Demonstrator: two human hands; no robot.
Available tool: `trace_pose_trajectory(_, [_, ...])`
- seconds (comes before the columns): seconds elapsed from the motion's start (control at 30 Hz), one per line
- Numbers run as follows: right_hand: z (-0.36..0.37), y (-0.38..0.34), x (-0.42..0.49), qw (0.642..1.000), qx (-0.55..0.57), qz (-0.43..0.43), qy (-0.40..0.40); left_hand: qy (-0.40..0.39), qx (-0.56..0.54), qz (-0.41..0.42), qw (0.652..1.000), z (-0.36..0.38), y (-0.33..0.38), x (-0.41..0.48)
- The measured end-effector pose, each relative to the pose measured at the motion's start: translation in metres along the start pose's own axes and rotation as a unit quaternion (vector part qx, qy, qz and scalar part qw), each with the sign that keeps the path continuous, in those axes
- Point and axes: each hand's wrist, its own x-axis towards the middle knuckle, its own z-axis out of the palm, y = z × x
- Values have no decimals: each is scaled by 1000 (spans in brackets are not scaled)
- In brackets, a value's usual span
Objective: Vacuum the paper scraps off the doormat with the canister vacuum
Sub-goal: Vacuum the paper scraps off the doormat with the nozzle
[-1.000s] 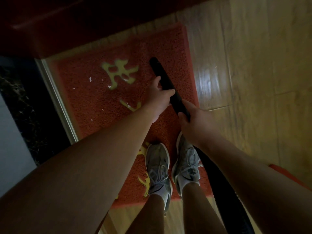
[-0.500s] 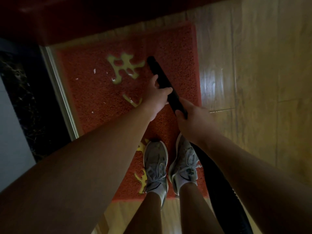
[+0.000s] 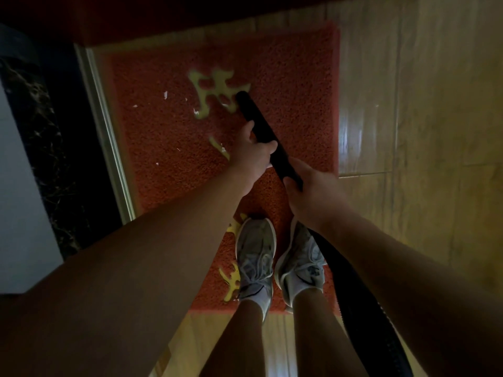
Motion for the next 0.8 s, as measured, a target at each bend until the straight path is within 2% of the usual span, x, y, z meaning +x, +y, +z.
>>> trace_pose_trajectory(0.33, [13, -14, 3, 999, -27, -14, -12, 25, 0, -5, 1000, -22, -11, 2])
trace_pose_trajectory(0.8, [25, -14, -24, 998, -61, 5, -23, -2, -36, -15, 999, -32, -40, -12])
